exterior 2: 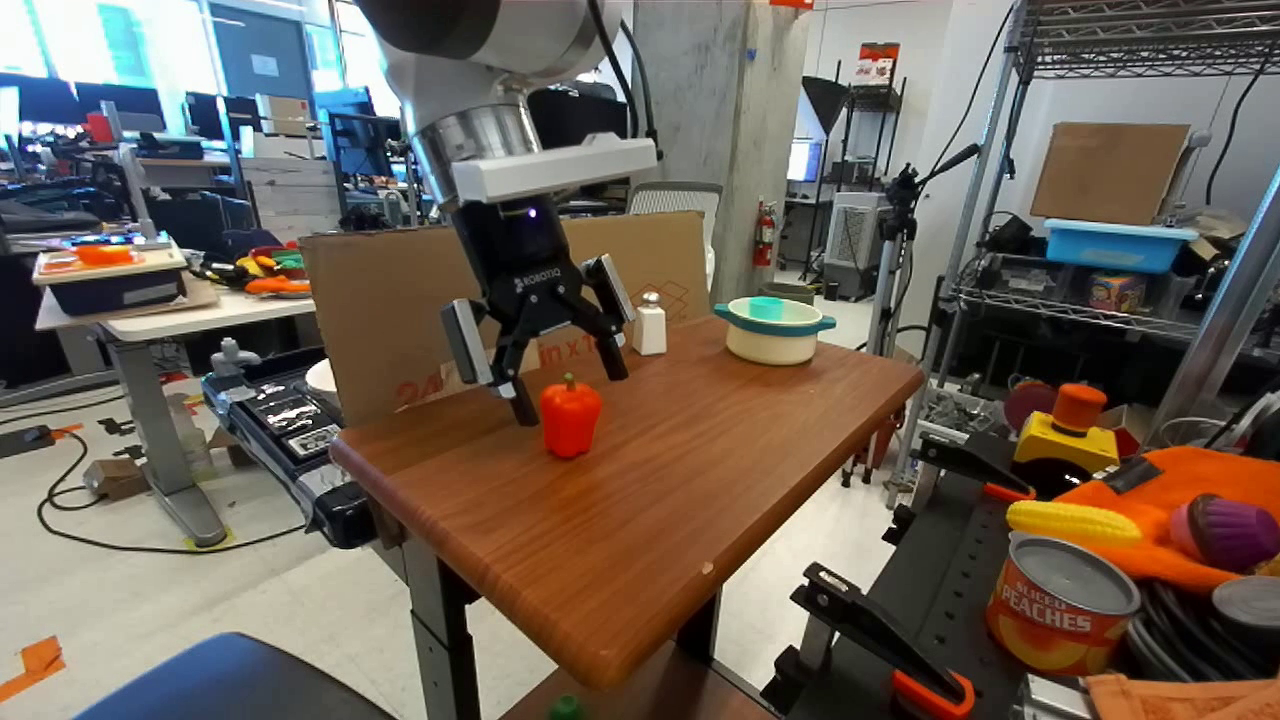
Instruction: Move the orange pepper to the right.
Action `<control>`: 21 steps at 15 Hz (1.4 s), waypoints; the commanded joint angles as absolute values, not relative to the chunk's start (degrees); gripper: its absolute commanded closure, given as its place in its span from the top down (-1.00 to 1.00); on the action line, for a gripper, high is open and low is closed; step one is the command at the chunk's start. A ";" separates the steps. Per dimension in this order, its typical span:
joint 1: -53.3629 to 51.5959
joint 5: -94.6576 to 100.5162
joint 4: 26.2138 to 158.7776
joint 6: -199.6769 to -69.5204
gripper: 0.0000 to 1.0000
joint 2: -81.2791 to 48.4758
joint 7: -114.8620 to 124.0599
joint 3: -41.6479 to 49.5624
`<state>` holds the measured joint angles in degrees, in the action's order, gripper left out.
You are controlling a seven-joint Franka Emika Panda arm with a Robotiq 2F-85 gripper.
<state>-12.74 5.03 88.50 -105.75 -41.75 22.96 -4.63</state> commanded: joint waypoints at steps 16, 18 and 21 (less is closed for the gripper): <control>-10.17 2.73 91.12 -102.64 -0.50 -36.08 21.07 -2.01; -8.85 2.39 92.47 -101.42 -0.50 -35.44 21.18 -1.09; -6.56 1.64 92.56 -98.43 -0.50 -36.86 22.29 0.75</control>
<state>-8.09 3.40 90.98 -100.93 -37.12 22.29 -0.86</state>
